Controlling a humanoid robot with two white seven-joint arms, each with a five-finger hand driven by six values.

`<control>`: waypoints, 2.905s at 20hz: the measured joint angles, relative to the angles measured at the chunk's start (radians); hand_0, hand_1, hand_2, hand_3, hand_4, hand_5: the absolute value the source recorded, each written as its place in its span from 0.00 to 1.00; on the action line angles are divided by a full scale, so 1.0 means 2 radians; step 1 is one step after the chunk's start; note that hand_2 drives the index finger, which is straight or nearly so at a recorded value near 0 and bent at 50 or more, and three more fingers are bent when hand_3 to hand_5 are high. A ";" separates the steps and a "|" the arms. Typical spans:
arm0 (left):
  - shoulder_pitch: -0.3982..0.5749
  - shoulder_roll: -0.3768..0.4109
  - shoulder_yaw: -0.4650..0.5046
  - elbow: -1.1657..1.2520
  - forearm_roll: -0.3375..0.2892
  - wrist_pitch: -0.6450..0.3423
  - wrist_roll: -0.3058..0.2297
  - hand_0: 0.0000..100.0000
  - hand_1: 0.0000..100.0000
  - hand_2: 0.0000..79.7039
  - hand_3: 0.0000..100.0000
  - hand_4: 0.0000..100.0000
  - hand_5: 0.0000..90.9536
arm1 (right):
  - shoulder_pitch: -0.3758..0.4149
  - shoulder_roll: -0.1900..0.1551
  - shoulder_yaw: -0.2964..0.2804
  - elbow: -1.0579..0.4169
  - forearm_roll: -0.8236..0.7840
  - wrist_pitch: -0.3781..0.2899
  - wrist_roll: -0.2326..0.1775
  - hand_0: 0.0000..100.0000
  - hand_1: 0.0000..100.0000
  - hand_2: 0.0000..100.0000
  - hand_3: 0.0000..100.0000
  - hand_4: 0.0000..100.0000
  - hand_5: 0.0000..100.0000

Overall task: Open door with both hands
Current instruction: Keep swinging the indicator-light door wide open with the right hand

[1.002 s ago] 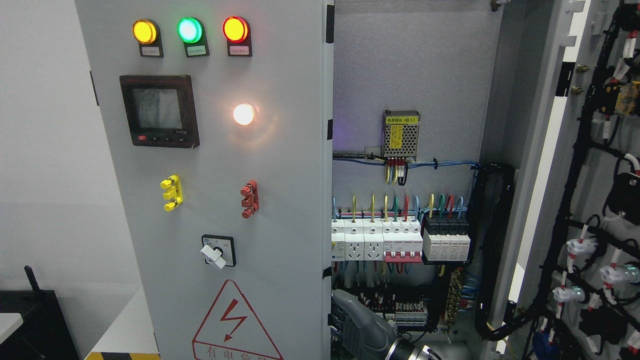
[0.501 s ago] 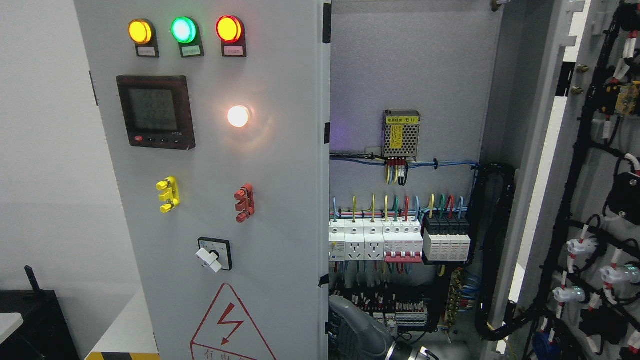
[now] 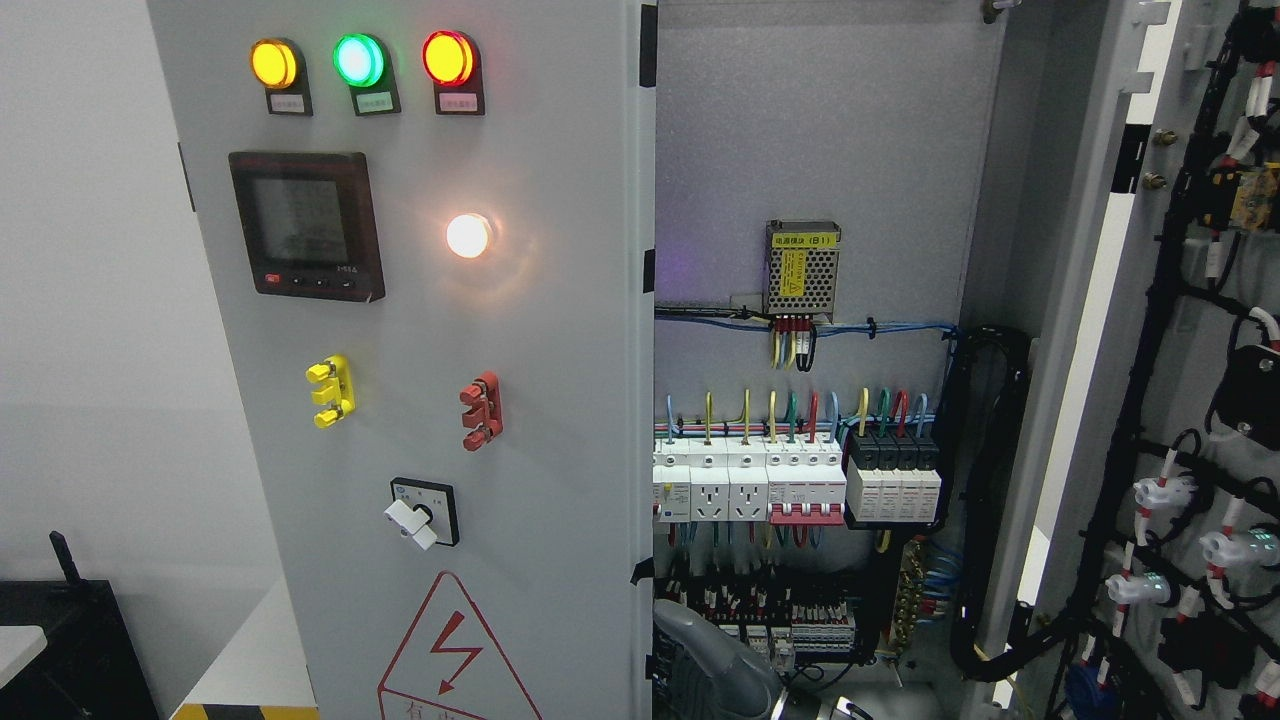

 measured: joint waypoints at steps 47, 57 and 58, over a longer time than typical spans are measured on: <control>0.000 0.000 0.000 0.000 0.000 0.000 -0.001 0.00 0.00 0.00 0.00 0.00 0.00 | 0.015 0.004 0.063 -0.052 -0.081 0.007 0.056 0.38 0.00 0.00 0.00 0.00 0.00; 0.000 0.000 0.000 0.000 0.000 0.000 0.000 0.00 0.00 0.00 0.00 0.00 0.00 | 0.023 0.005 0.080 -0.069 -0.087 0.007 0.058 0.38 0.00 0.00 0.00 0.00 0.00; 0.000 0.000 0.000 0.000 0.000 0.000 0.000 0.00 0.00 0.00 0.00 0.00 0.00 | 0.024 0.006 0.082 -0.071 -0.087 0.007 0.058 0.38 0.00 0.00 0.00 0.00 0.00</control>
